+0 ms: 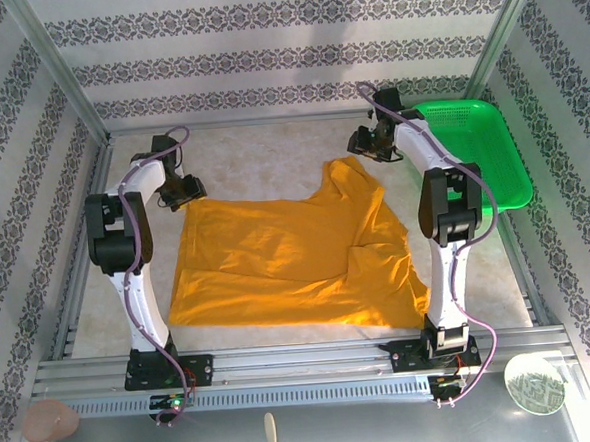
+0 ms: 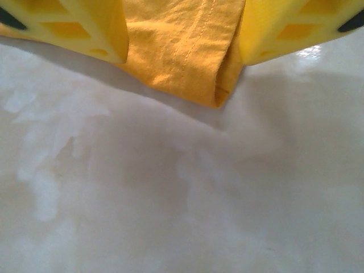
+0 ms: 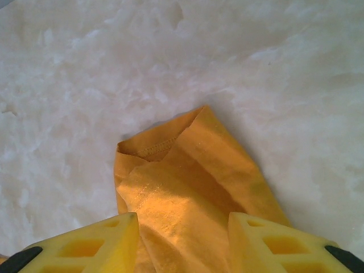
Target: Fold the inside-out t-shirt
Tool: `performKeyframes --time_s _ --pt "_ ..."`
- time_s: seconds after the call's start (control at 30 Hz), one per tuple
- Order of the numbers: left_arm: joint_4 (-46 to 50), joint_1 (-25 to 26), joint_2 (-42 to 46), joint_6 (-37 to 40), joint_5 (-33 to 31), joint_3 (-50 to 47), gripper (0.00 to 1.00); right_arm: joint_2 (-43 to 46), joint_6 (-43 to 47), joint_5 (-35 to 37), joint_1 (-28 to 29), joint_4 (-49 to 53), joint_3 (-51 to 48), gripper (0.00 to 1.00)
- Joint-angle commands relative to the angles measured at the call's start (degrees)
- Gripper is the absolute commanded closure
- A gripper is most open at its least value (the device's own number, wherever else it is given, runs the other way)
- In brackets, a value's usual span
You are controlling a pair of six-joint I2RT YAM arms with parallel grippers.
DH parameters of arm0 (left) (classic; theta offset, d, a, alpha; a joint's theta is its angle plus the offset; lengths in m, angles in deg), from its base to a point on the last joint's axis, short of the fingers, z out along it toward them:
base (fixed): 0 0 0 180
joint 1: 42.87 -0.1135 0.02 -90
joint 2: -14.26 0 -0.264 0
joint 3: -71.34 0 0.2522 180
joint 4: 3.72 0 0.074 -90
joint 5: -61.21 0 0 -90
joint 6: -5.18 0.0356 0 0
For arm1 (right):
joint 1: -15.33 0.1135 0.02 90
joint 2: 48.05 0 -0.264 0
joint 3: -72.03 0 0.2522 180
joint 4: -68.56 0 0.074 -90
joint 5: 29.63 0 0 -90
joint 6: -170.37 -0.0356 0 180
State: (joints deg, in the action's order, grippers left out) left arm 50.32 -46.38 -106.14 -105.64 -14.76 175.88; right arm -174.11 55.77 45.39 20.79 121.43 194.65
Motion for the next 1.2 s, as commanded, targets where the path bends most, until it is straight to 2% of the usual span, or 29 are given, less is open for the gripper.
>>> performKeyframes --time_s 0.0,0.1,0.23,0.33,0.43,0.67,1.17 --pt "0.80 -0.37 -1.99 0.66 2.07 0.63 0.57 -1.32 1.57 -1.09 -0.09 1.49 2.34 0.53" --pt "0.06 -0.37 -3.02 0.32 2.85 0.80 0.65 -1.88 1.73 -0.95 -0.09 1.62 3.02 0.53" --pt "0.50 -0.51 -3.41 0.76 2.57 2.01 1.00 -3.08 1.93 -1.27 -0.11 1.91 4.59 0.53" --pt "-0.58 -0.86 -0.54 0.51 0.41 1.50 1.00 -4.35 2.40 -0.97 0.06 2.39 5.80 0.53" --pt "-2.45 -1.50 1.72 -0.70 0.92 0.48 1.00 -6.19 3.06 0.49 0.25 3.40 7.69 0.53" --pt "-3.00 -1.56 1.66 -2.02 2.82 -0.16 1.00 -11.88 2.66 3.52 1.43 6.27 13.65 0.62" --pt "-4.24 -1.70 1.52 -2.21 2.78 -1.93 1.00 -20.46 2.54 12.62 4.04 12.88 25.10 0.69"
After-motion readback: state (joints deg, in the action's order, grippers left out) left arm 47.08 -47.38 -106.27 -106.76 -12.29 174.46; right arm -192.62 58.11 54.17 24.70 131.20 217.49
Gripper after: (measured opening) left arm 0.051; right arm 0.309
